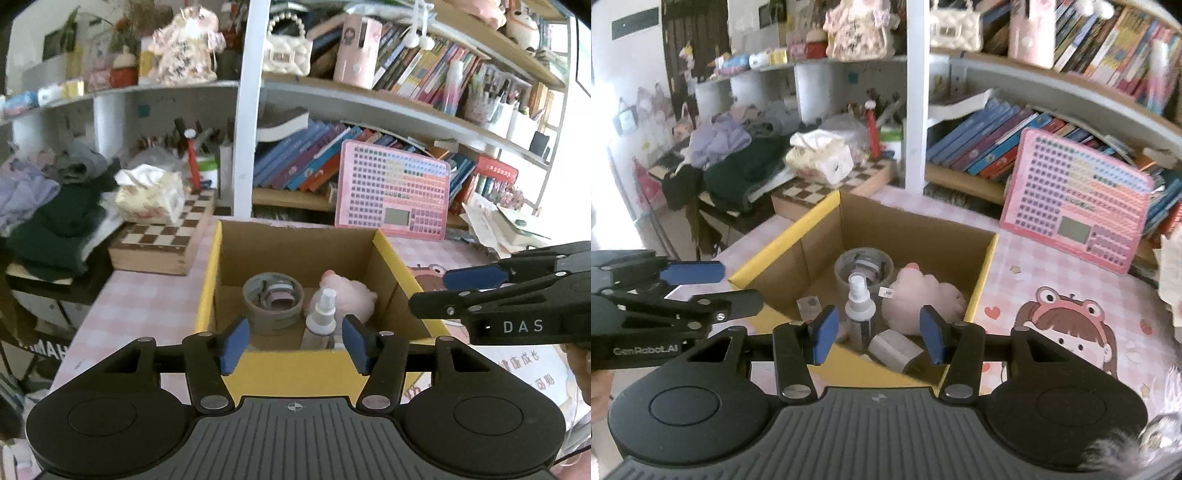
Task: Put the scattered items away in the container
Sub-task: 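Withdraw both open tools up and away from the yellow box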
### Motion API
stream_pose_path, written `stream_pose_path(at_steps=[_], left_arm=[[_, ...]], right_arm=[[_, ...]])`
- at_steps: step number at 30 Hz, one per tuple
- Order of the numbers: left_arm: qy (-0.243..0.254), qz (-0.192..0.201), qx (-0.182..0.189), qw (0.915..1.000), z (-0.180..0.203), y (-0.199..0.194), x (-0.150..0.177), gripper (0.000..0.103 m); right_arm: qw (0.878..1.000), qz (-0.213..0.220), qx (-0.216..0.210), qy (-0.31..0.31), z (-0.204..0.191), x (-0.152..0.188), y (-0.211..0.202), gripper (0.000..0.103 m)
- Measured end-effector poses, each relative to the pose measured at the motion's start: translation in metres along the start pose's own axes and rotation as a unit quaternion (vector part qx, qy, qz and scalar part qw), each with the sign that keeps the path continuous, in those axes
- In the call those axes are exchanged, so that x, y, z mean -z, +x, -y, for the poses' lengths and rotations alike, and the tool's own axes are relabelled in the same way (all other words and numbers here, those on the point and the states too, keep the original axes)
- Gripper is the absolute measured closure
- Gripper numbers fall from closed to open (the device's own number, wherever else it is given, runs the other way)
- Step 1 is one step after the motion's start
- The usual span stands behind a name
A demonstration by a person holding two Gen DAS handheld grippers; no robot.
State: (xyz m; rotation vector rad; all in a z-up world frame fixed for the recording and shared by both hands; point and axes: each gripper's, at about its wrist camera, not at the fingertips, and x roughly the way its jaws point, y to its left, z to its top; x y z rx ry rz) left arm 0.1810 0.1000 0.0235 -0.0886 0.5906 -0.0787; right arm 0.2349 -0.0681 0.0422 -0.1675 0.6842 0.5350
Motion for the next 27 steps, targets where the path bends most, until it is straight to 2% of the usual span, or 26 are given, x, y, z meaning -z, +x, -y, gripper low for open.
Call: stream_pose_path(at_steps=[9,15,27], left_arm=[[0.019,0.004,-0.013,0.9997,0.008,-0.049,0.041,0.032],[0.047,-0.015,-0.02,0.9986,0.018,-0.064,0.069,0.028],[0.057,-0.056,-0.013,0.9967,0.03,-0.077,0.103,0.021]], right_arm=[[0.998,0.014,0.038,0.043,-0.025,0.055,-0.043,0.056],[0.998,-0.012,0.053,0.044,-0.042,0.094,-0.055,0.054],[0.995,-0.04,0.075,0.053,-0.068,0.14,-0.072,0.041]])
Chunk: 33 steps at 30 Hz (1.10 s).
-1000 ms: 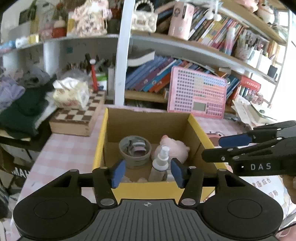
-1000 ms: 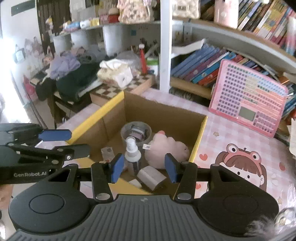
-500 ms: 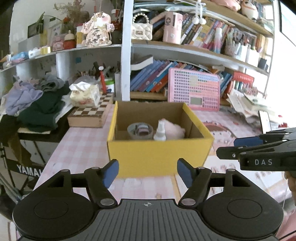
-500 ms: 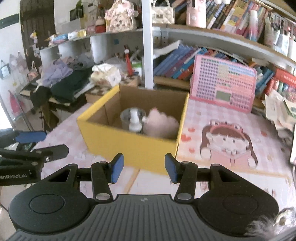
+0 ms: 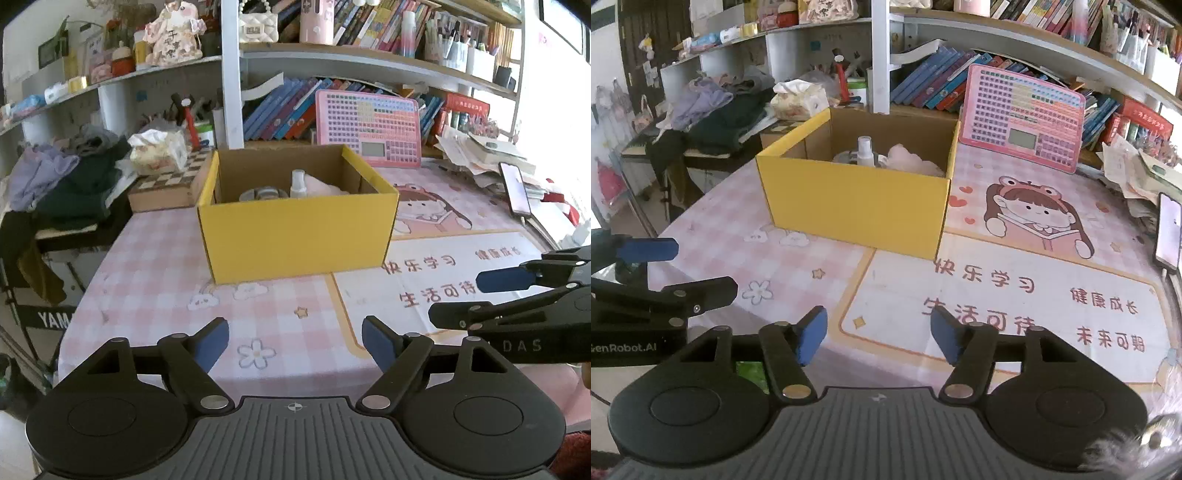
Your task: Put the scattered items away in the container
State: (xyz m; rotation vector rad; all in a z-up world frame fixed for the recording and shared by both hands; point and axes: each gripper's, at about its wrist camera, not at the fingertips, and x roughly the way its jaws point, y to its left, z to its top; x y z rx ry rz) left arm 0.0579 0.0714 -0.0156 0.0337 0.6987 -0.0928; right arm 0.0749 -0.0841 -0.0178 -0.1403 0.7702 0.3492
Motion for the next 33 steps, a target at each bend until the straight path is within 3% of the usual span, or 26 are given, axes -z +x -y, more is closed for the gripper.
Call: stream_pose_path(at_steps=[12,22,26,33], left_arm=[[-0.014,-0.033,-0.016,0.9992,-0.002,-0.005,0.016,0.013],[-0.02,-0.038,-0.006,0.999,-0.003,-0.006,0.019,0.012],[-0.02,-0.04,-0.006,0.999,-0.002,-0.006,0.018,0.005],[-0.022,-0.044,0.002,0.9988,-0.002,-0.004,0.017,0.003]], right_arm=[[0.999,-0.013,0.017,0.033,-0.003,0.018,-0.009,0.02],[0.999,-0.014,0.019,0.028,-0.008,0.021,-0.015,0.017],[0.999,-0.015,0.024,0.033,-0.007,0.022,-0.015,0.017],[0.999,-0.018,0.029,0.036,-0.004,0.023,-0.015,0.017]])
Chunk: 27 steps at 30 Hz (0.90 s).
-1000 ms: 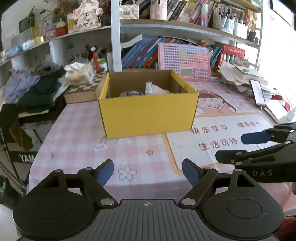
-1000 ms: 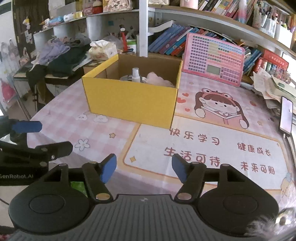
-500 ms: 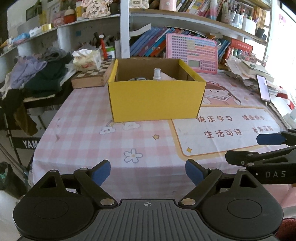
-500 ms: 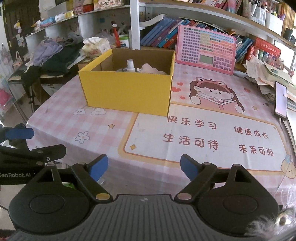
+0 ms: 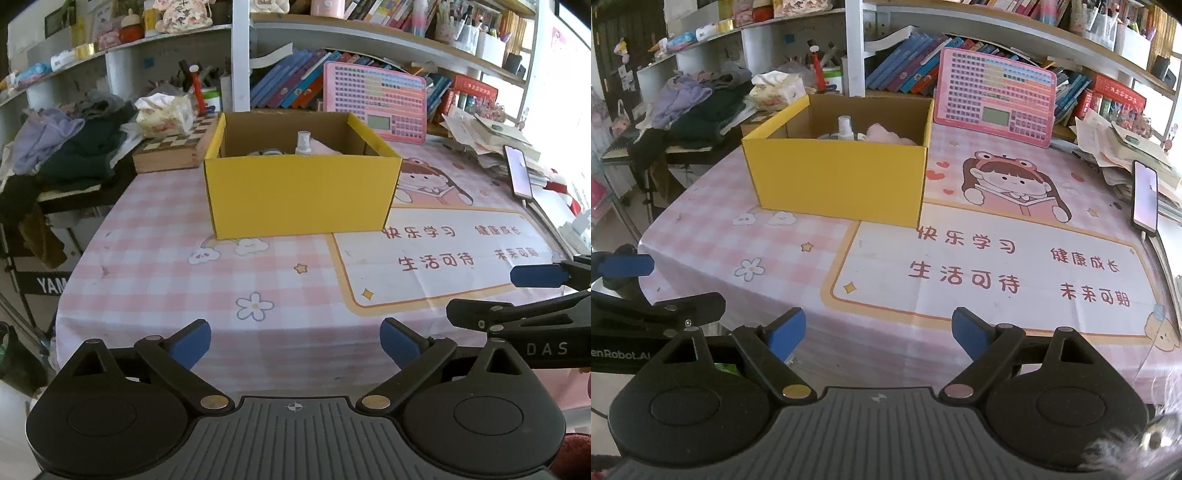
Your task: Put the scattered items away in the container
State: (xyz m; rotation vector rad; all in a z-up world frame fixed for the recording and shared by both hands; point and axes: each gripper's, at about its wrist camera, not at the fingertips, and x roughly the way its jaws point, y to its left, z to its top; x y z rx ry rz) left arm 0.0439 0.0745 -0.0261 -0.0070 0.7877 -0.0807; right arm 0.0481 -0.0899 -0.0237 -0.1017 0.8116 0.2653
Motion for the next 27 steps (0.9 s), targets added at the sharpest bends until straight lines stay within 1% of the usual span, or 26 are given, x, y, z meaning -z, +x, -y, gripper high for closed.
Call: stream_pose_path(at_steps=[19,27], left_arm=[[-0.001,-0.005,0.0,1.0,0.0036,0.0022,-0.0006,0.0],[-0.002,-0.001,0.003,1.0,0.0023,0.0019,0.0002,0.0]], right_arm=[[1.0,-0.008,0.0,0.002,0.0034,0.0008,0.0036,0.017],[1.0,-0.011,0.001,-0.002,0.0017,0.0001,0.0051,0.017]])
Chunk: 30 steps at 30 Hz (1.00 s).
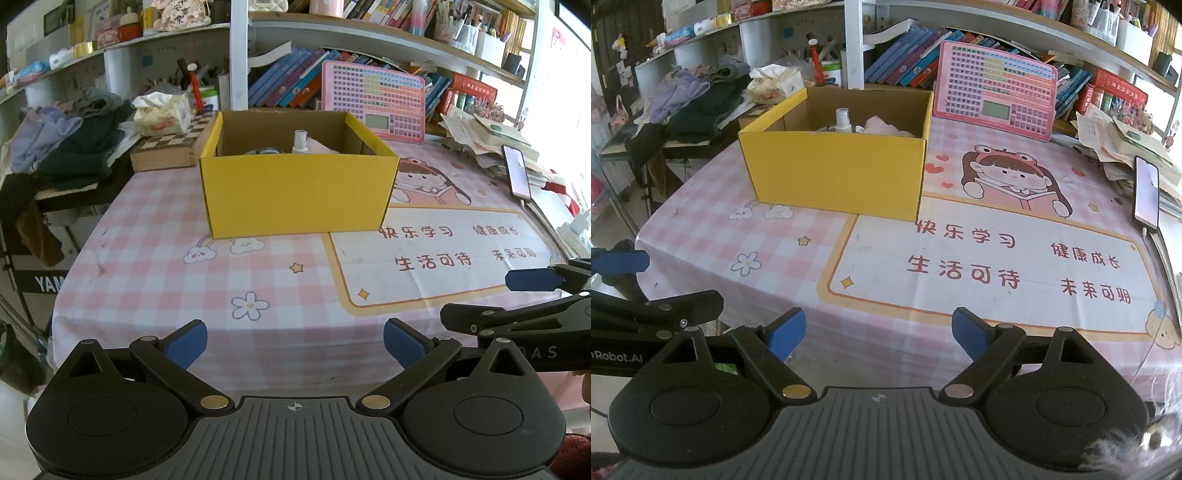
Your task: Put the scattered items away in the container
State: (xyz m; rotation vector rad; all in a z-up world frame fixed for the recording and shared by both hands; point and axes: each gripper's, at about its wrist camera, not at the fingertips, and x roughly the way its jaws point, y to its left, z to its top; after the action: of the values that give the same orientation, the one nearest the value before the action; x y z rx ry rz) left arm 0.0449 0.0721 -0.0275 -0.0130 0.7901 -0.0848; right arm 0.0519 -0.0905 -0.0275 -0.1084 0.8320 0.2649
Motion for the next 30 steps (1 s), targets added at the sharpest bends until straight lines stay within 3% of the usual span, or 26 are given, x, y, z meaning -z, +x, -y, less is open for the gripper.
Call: stream_pose_path(at_steps=[30], left_arm=[[-0.006,-0.008,0.003,0.9999,-0.0004,0.0039,-0.0025,0.0]], right_arm=[[1.0,-0.004,0.003,0.0,0.0012,-0.0012,0.0035,0.017]])
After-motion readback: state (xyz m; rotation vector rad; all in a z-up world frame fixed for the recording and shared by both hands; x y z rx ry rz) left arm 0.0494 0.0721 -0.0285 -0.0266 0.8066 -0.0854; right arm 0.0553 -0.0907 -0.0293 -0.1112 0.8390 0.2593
